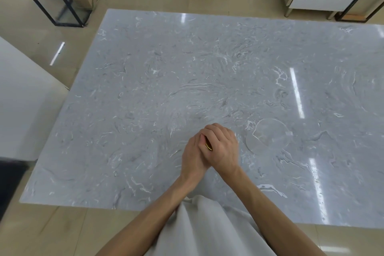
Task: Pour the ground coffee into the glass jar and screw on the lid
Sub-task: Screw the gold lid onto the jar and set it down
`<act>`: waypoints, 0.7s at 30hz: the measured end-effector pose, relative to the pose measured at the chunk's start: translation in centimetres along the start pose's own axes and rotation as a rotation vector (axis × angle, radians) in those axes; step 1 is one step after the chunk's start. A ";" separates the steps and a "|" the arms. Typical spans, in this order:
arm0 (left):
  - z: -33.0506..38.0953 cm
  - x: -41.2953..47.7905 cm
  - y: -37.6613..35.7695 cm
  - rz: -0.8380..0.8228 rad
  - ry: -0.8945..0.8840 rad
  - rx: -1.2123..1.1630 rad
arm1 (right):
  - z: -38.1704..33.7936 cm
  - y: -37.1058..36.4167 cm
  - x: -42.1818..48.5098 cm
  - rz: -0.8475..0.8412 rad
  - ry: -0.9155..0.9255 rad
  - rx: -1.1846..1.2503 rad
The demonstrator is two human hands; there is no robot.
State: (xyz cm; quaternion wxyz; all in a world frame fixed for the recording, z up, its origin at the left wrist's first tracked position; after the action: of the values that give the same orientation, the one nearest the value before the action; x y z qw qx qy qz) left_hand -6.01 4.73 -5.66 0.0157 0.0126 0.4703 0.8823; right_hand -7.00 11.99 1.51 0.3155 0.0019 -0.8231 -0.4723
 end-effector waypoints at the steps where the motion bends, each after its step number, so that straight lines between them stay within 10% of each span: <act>1: -0.2 0.1 0.0 0.001 0.008 -0.022 | 0.0 0.0 0.0 -0.002 0.001 0.001; 10: 0.3 -0.9 -0.5 -0.018 0.045 -0.129 | 0.9 0.6 0.9 -0.389 0.130 0.113; 15: -0.9 -2.8 -2.7 -0.206 0.147 -0.584 | 4.5 2.2 -1.2 -0.497 -0.354 0.139; 21: -2.9 -2.4 -1.6 -0.257 0.153 -0.743 | 4.0 2.3 -1.7 -0.763 -0.117 0.474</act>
State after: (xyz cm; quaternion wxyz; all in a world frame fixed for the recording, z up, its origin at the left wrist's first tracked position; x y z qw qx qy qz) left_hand -3.70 3.06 -8.61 0.0943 -0.1186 0.1169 0.9815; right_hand -7.03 16.90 1.02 0.0626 0.3508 -0.8653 -0.3525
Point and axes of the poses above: each hand's wrist, its own x-axis towards the middle knuckle, its own y-axis out of the back of the hand, z = x × y, the point moved 8 cm from there along x, towards the middle knuckle, and after that the axes turned 7 degrees about -z, right-handed, at the moved point
